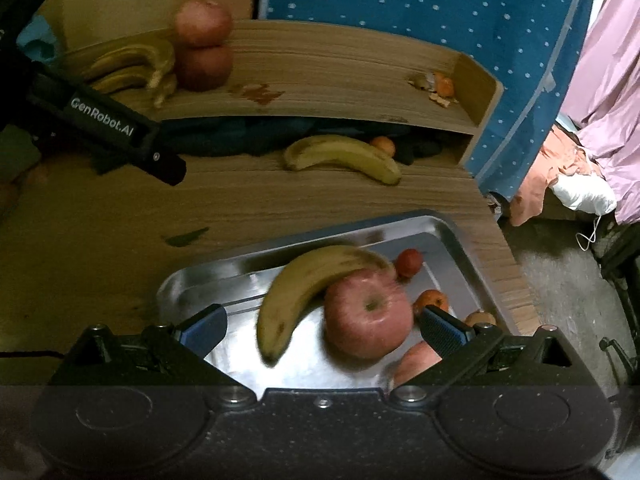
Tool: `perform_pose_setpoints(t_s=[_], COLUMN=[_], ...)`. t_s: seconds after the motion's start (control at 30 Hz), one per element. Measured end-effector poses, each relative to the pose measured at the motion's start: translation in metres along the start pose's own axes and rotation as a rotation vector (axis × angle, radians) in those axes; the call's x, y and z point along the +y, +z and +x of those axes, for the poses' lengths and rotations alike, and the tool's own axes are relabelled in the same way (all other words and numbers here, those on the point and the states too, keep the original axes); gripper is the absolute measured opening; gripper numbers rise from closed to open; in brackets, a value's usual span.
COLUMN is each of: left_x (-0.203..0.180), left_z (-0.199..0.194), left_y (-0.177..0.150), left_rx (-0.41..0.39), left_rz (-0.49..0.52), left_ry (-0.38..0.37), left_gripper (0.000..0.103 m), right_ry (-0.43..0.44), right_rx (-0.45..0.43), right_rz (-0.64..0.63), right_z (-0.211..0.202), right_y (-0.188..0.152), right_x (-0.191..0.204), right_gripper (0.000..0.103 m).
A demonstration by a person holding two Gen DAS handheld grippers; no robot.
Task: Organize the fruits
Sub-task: 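Lift both tools from the tray toward the yellow banana on the desk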
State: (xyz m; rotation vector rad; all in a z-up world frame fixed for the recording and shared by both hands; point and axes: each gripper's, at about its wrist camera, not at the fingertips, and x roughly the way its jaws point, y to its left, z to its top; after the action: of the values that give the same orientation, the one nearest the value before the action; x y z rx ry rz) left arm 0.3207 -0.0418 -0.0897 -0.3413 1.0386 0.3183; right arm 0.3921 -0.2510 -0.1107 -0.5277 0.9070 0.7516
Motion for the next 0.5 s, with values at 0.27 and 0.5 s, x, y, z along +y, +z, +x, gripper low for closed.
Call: perform_pose_setpoints(t_s=[0.27,0.5], left_x=[-0.033,-0.060], left_z=[0.030,0.057], left_y=[0.025,0.045], left_rx=[0.026,0.034], left_rz=[0.076,0.153], left_ry=[-0.003,-0.011], left_gripper=[0.103,0.103], right_ry=[-0.023,-0.066], right_rx=[-0.007,-0.021], right_rz=[0.019,0.012], right_z=[0.026,0.049], right_y=[0.013,0.030], right_x=[-0.036,-0.073], right_gripper=[0.102,0.102])
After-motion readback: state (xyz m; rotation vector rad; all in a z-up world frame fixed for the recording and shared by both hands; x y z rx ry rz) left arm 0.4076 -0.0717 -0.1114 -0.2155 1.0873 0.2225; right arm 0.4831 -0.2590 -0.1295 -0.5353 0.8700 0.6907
